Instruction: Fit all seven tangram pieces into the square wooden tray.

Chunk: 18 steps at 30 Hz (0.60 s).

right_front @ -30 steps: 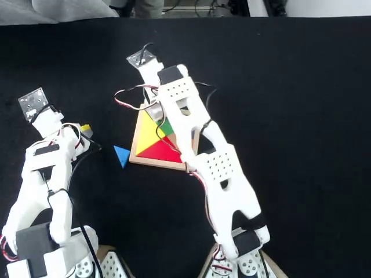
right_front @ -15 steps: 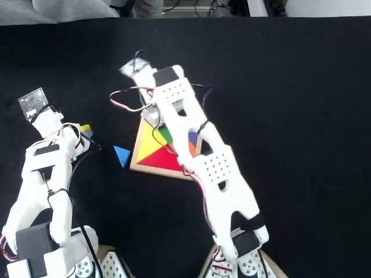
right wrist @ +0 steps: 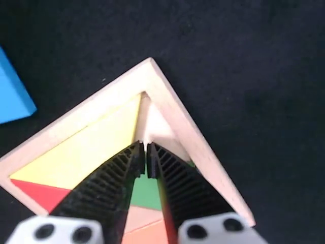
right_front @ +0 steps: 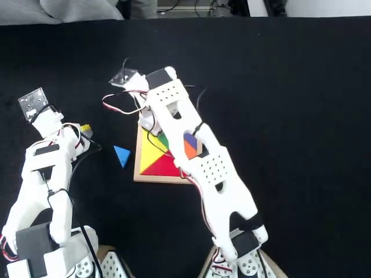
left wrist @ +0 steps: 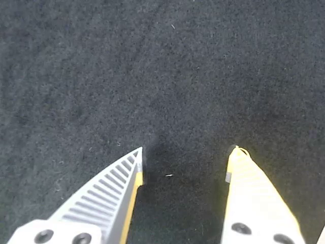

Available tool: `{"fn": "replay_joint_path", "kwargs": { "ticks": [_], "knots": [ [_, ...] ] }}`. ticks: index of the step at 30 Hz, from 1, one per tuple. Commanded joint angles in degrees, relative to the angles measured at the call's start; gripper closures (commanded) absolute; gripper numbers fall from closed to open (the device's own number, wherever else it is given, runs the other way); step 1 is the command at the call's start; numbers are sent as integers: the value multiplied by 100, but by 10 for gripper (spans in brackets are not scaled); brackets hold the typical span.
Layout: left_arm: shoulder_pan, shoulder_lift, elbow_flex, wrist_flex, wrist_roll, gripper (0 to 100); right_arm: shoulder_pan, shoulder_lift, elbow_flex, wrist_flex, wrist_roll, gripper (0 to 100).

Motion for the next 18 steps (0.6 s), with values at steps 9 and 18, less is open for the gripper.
{"fn": "replay_joint_path", "kwargs": {
  "ticks": [9, 18],
  "knots": [
    [110, -35, -347, -123, -53, 740, 642, -2422, 664, 229, -668, 988],
    [391, -53, -347, -70, -510, 736, 624, -5279, 2800, 88, -1451, 988]
  ]
}}
